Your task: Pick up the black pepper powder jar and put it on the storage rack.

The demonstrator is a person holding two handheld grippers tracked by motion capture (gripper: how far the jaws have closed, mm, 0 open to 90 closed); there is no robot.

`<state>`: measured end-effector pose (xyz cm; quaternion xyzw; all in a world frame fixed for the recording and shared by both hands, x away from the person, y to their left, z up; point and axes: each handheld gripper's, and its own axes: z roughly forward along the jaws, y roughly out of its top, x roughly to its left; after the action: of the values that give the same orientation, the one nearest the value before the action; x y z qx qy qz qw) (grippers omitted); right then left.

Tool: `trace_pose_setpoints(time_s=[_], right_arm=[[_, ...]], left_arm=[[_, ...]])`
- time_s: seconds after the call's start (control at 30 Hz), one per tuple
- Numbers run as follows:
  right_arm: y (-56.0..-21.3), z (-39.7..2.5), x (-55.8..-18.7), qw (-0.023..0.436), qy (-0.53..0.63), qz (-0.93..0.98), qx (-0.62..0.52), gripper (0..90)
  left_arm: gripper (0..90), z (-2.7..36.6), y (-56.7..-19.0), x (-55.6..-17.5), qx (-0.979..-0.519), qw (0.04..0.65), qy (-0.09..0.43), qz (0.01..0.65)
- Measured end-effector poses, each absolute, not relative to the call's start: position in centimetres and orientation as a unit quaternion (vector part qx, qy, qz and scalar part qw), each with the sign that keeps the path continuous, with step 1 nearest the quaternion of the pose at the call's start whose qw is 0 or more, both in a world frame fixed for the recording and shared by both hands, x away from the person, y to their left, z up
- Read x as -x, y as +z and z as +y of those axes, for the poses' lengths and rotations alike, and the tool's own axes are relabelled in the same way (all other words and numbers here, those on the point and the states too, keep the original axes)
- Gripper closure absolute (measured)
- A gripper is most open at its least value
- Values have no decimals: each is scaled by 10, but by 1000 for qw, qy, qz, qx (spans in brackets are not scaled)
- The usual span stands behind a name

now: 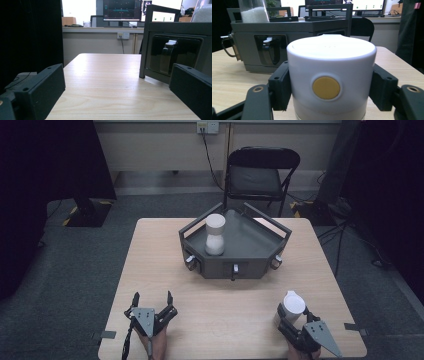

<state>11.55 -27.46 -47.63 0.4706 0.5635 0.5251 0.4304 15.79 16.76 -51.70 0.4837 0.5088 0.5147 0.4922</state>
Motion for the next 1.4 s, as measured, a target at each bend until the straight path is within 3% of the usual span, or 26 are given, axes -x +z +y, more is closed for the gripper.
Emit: trace_pose_setpoints(time_s=[1.4], right_arm=[[-410, -295, -159, 374, 571, 602, -413, 302]], left_arm=[[1, 168, -517, -158, -484, 492, 515, 509]])
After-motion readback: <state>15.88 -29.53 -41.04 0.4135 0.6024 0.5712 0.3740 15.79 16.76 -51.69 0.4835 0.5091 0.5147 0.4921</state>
